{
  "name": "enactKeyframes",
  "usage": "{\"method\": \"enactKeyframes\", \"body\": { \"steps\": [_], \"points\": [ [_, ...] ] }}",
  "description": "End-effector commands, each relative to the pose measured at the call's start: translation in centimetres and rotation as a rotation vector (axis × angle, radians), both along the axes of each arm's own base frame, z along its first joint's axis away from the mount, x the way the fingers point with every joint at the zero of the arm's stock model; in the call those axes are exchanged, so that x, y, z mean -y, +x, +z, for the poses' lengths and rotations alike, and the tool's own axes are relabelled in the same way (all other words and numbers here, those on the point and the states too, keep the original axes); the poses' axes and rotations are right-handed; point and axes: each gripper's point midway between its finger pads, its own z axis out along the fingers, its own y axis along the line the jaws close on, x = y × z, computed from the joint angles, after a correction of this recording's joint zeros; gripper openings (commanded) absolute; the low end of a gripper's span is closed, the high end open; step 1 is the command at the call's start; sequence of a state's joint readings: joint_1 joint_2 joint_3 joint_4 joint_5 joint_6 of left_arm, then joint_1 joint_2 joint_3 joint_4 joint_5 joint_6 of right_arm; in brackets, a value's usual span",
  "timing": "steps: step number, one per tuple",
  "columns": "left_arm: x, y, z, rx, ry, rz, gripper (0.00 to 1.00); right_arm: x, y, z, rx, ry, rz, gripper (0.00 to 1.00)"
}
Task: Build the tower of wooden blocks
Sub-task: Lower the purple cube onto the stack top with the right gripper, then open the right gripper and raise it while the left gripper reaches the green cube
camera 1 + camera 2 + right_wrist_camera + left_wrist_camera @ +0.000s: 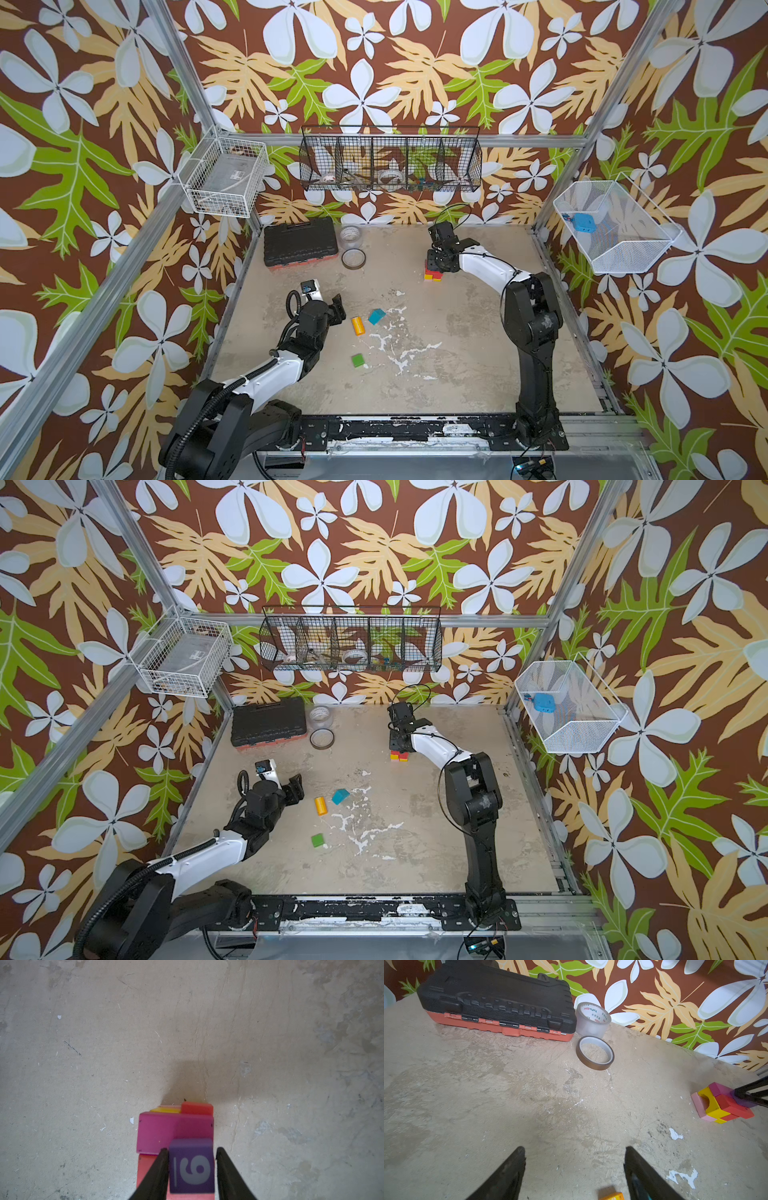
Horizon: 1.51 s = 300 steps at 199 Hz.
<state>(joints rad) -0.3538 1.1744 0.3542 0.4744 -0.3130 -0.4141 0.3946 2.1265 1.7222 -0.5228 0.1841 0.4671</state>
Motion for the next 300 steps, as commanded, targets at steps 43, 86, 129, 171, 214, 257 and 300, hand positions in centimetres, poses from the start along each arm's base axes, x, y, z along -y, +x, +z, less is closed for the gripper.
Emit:
{"method": "enactKeyframes", "body": {
  "steps": [43,86,129,171,214,257,300],
  "points": [
    [0.0,0.4,0.8,0.027,0.0,0.006,0.76,0.2,-0.1,0.8,0.006,-0.002,-0.009,0.45],
    [0.2,0.4,0.9,0.03,-0.005,-0.005,0.75,0.3,-1.7,3.9,0.073,0.052,-0.01,0.53],
    [3.9,-1.8,0.6,0.025,-0.107,-0.134,0.71,0.2,-3.8,8.9,0.228,0.176,0.01,0.63],
    [6.2,-4.2,-4.5,-0.168,-0.082,-0.097,0.69,0.3,-5.5,12.6,0.361,0.262,0.03,0.71],
    [7.0,-6.9,-6.2,-0.216,-0.037,-0.064,0.69,0.3,-6.1,14.0,0.426,0.297,0.05,0.74],
    [6.0,-9.2,-7.7,-0.251,-0.046,0.011,0.7,0.0,-6.3,13.7,0.42,0.303,0.072,0.74],
    [7.1,-10.8,-8.3,-0.27,-0.025,0.019,0.69,0.0,-7.5,15.3,0.453,0.342,0.09,0.75]
  ]
}}
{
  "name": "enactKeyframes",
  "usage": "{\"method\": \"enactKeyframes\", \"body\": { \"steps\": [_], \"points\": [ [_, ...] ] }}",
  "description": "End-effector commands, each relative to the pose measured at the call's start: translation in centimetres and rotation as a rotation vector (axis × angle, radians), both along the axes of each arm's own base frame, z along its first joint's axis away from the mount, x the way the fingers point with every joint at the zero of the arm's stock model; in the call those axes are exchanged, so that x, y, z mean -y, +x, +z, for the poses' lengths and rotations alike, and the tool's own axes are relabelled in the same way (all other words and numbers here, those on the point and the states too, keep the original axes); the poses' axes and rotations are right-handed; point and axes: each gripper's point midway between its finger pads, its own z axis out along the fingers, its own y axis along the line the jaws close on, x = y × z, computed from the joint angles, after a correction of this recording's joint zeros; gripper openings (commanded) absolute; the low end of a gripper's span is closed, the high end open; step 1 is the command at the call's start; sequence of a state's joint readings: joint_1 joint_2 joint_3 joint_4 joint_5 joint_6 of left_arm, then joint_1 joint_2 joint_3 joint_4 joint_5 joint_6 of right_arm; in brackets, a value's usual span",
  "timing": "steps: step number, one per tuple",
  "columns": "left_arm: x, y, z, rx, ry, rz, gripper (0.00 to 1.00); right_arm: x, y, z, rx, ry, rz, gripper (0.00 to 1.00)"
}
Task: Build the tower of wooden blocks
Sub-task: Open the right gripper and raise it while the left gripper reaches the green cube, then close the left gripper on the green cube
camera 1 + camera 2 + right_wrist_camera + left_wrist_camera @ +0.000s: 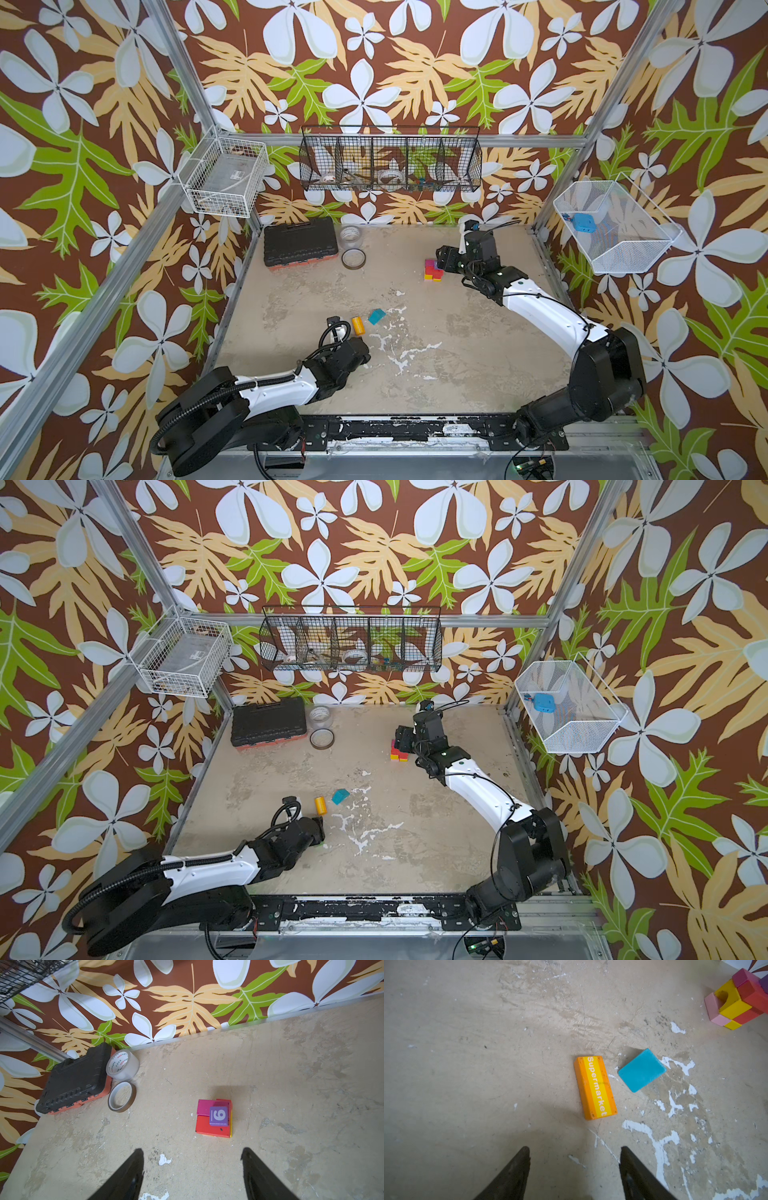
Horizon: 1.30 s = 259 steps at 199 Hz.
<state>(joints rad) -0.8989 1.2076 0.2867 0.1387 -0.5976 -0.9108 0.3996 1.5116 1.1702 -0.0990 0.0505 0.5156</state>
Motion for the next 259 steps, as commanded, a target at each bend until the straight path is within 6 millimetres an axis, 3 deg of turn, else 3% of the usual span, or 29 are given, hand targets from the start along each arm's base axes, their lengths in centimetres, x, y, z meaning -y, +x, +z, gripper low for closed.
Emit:
{"method": "enactKeyframes", "body": {
  "steps": [1,46,104,131,177,219,259],
  "points": [
    [-0.4,-0.5,0.0,0.004,0.016,0.065,0.69,-0.3,-0.3,1.7,0.051,0.03,0.021,0.76],
    [1.3,-2.3,-0.7,-0.02,0.064,0.061,0.69,0.1,-1.4,2.7,0.069,0.044,0.02,0.76],
    [2.6,-3.5,-2.1,-0.077,0.213,0.106,0.55,-0.1,-1.5,3.7,0.09,0.061,0.036,0.78],
    [2.7,-3.9,-2.9,-0.108,0.268,0.128,0.54,-0.2,-1.4,3.7,0.087,0.057,0.039,0.78],
    [3.1,-4.4,-2.8,-0.118,0.228,0.099,0.43,-0.3,-1.5,4.2,0.098,0.068,0.044,0.78],
    [5.1,-5.1,-3.0,-0.159,0.165,-0.021,0.42,-0.1,-1.6,4.5,0.102,0.057,0.039,0.78],
    [4.8,-5.4,-3.2,-0.17,0.148,-0.029,0.4,0.2,-1.9,4.8,0.109,0.059,0.033,0.78]
  ]
}}
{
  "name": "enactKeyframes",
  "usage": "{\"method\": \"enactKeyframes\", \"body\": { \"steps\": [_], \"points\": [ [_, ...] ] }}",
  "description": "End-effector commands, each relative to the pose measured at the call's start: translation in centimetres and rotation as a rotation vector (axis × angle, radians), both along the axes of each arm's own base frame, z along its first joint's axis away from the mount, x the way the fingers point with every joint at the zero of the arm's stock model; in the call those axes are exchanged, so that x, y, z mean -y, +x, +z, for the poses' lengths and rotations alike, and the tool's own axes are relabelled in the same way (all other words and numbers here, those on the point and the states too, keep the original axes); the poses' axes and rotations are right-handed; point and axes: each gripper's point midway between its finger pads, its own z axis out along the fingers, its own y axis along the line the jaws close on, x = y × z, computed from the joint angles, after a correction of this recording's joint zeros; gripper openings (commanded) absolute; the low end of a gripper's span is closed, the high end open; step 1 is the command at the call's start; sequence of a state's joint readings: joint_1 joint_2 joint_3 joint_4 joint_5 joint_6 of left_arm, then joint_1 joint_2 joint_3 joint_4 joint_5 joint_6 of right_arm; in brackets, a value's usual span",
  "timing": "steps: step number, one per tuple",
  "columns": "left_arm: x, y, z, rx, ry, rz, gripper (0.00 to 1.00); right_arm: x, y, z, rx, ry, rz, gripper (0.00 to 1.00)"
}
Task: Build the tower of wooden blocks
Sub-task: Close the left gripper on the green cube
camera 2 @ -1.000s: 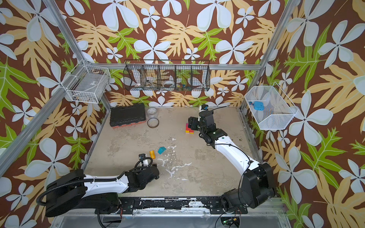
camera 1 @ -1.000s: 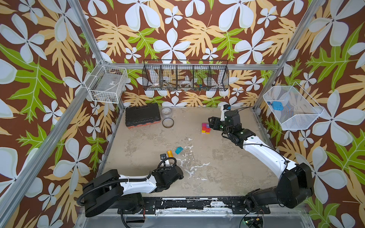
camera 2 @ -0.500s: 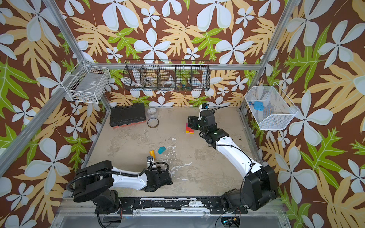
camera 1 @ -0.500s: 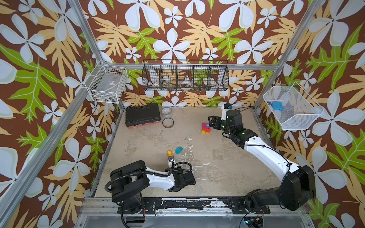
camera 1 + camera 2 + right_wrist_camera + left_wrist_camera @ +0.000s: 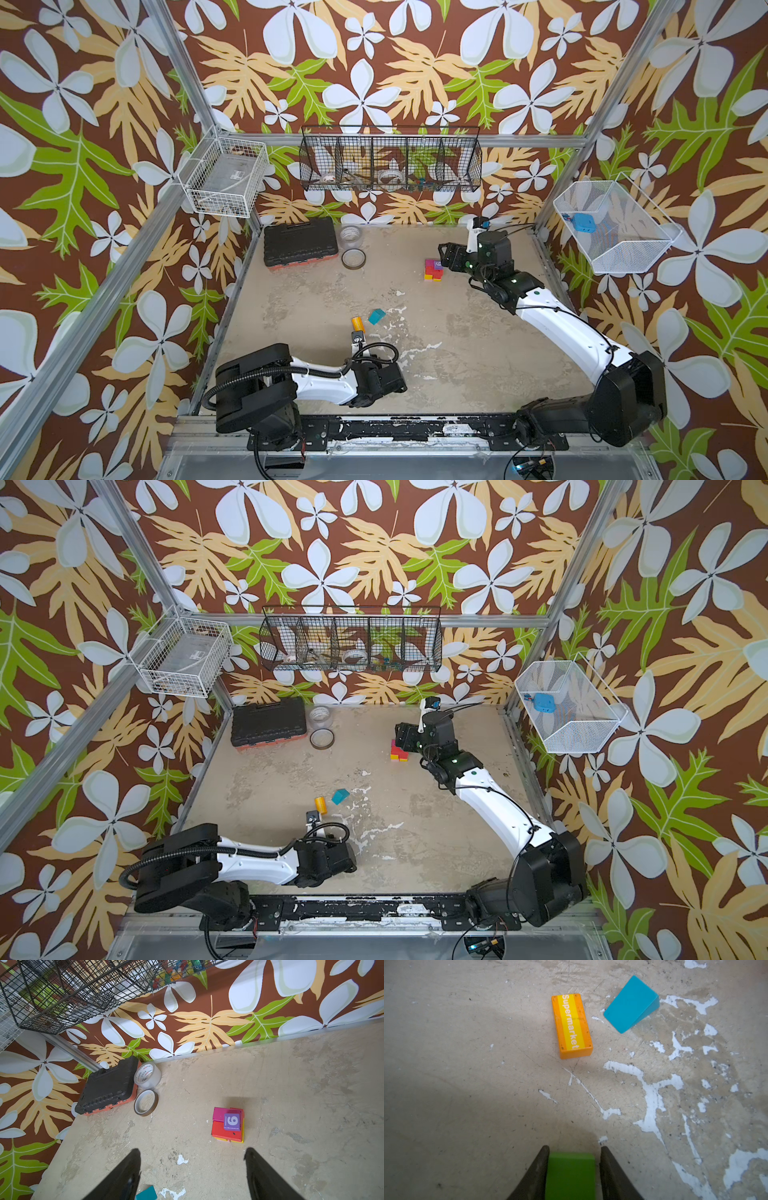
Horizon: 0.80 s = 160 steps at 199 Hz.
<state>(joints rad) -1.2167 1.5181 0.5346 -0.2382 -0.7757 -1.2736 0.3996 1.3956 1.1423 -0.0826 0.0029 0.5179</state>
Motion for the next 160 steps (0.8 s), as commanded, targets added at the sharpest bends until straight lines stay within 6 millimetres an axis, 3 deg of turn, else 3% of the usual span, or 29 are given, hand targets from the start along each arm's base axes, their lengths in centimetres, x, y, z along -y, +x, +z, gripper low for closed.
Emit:
{"method": "enactKeyframes", "body": {
  "steps": [1,52,111,160],
  "points": [
    [0.66,-1.27,-1.17,-0.094,-0.045,-0.032,0.39,0.27,-0.02,0.66,0.022,-0.004,-0.008,0.78],
    [0.61,-1.65,-0.9,-0.106,-0.062,-0.061,0.38,0.1,0.1,0.69,0.022,-0.002,-0.003,0.79],
    [1.25,-1.89,-0.95,-0.123,-0.076,-0.101,0.43,0.08,0.18,0.73,0.023,-0.005,-0.004,0.79],
    [1.4,-2.07,-0.81,-0.132,-0.078,-0.121,0.37,0.09,0.06,0.82,0.022,-0.001,-0.002,0.79]
  ]
}}
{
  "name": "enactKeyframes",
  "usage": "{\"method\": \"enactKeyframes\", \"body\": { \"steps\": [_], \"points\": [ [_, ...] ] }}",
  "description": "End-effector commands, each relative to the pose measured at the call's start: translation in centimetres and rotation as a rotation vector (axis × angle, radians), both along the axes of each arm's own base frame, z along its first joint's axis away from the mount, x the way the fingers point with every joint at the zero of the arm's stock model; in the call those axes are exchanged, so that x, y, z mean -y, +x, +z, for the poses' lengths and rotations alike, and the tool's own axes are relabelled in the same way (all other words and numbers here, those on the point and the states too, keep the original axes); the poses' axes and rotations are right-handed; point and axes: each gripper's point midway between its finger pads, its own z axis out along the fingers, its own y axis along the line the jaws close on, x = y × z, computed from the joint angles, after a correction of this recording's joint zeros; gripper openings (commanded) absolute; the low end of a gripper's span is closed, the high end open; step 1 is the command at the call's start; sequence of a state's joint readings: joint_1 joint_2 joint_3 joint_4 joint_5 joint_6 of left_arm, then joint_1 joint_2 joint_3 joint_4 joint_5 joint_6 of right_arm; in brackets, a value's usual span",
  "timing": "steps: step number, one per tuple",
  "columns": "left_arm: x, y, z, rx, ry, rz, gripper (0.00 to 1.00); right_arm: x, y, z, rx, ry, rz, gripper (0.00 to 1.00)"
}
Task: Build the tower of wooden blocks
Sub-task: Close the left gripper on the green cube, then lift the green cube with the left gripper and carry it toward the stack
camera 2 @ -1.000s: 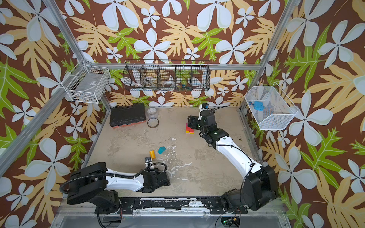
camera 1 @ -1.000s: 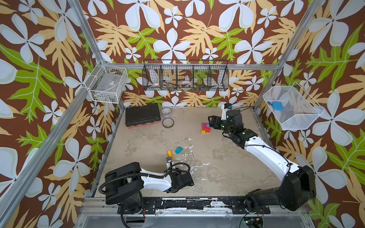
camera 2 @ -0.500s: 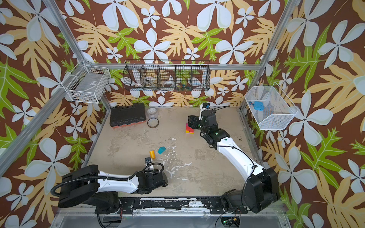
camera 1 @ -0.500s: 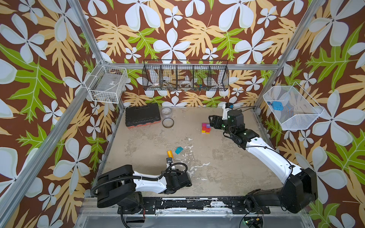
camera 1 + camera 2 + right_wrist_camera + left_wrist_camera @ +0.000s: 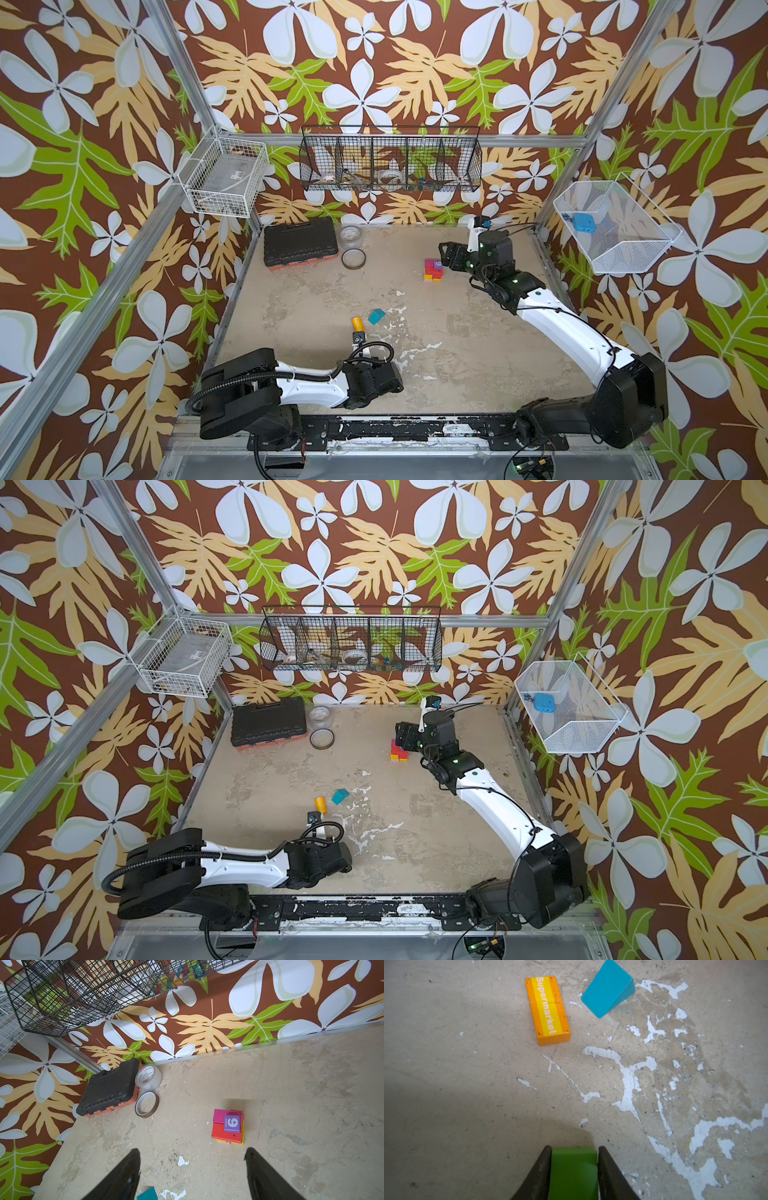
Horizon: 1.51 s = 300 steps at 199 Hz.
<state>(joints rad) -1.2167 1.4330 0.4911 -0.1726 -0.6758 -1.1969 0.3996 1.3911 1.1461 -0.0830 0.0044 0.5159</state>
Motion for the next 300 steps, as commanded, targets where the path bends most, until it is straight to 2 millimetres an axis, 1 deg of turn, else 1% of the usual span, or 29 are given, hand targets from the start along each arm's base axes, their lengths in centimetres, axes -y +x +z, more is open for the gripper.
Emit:
{"method": "enactKeyframes", "body": {
  "steps": [1,19,45,81,96,116,127,143,157,184,197,208,221,233,251,275,300],
  "points": [
    [0.1,-1.2,-1.0,-0.078,0.003,-0.039,0.37,0.1,0.1,0.5,0.015,-0.002,-0.001,0.79],
    [0.2,-1.2,-1.0,-0.081,0.006,-0.046,0.35,0.1,0.0,0.5,0.016,-0.003,-0.004,0.79],
    [0.4,-1.3,-1.0,-0.086,0.012,-0.063,0.27,0.1,0.0,0.5,0.016,-0.002,-0.003,0.79],
    [0.8,-1.3,-0.9,-0.089,0.01,-0.089,0.26,0.3,0.0,0.7,0.022,-0.004,-0.009,0.79],
    [1.1,-1.0,-0.1,-0.071,0.006,-0.101,0.26,0.3,0.0,0.7,0.021,-0.004,-0.01,0.79],
    [1.8,0.4,2.0,-0.034,-0.013,-0.127,0.25,0.5,-0.2,0.8,0.021,-0.006,-0.02,0.79],
    [2.0,1.6,3.2,-0.015,-0.021,-0.147,0.23,0.7,-0.4,0.9,0.02,-0.002,-0.025,0.79],
    [1.9,4.0,5.3,0.021,-0.043,-0.157,0.21,1.0,-1.2,0.6,0.016,0.004,-0.03,0.79],
    [2.1,6.2,7.8,0.068,-0.066,-0.171,0.19,1.5,-2.1,0.2,0.019,0.009,-0.034,0.79],
    [2.9,10.7,13.0,0.165,-0.134,-0.212,0.16,3.2,-3.8,-0.4,0.034,0.008,-0.07,0.83],
    [3.4,12.8,15.4,0.235,-0.14,-0.233,0.16,3.4,-4.5,-0.8,0.035,0.007,-0.067,0.84],
    [4.0,14.6,17.0,0.282,-0.144,-0.255,0.16,3.7,-5.0,-1.1,0.033,0.005,-0.065,0.84],
    [4.5,16.8,18.2,0.296,-0.174,-0.28,0.12,3.9,-5.5,-1.6,0.033,0.001,-0.062,0.84],
    [4.9,18.9,18.9,0.297,-0.223,-0.309,0.08,4.2,-5.9,-1.9,0.038,-0.008,-0.065,0.84],
    [4.4,22.1,19.3,0.286,-0.232,-0.28,0.0,4.8,-6.3,-2.6,0.032,-0.032,-0.072,0.84],
    [3.8,25.3,20.2,0.324,-0.227,-0.266,0.0,5.7,-6.6,-3.6,0.025,-0.065,-0.083,0.84],
    [3.5,27.8,21.9,0.417,-0.27,-0.295,0.0,6.4,-6.7,-4.8,0.005,-0.064,-0.081,0.85]
  ]
}}
